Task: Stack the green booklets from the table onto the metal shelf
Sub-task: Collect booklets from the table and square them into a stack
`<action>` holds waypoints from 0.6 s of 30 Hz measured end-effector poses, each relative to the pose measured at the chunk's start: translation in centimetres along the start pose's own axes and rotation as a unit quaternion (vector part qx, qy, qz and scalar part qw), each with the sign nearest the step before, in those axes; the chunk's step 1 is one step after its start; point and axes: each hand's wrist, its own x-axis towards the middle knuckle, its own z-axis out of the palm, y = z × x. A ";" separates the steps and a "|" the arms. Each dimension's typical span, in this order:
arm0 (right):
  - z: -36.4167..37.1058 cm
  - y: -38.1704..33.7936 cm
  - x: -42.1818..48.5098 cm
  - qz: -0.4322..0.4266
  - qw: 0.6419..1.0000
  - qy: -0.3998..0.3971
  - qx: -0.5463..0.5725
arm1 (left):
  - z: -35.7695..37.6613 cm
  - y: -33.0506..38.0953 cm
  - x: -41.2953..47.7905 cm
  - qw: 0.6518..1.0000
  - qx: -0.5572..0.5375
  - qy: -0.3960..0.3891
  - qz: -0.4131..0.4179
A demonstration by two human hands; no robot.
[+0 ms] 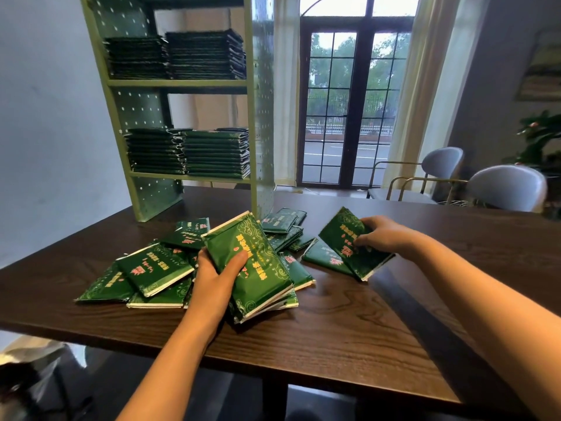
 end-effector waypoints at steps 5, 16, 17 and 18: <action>0.8 -0.6 1.2 0.021 0.995 -0.089 -0.040 | 0.1 0.2 -0.1 1.000 0.000 -0.001 0.002; 1.2 -0.6 0.1 -0.038 0.995 -0.073 -0.061 | 0.0 0.3 -0.2 1.000 0.008 -0.007 -0.005; 1.2 -0.7 -0.6 -0.050 0.996 -0.059 -0.049 | 0.0 0.2 -0.2 1.000 0.013 -0.007 -0.006; 1.3 -0.8 -1.3 -0.062 0.997 -0.048 -0.027 | 0.0 0.3 -0.3 1.000 0.019 -0.006 -0.007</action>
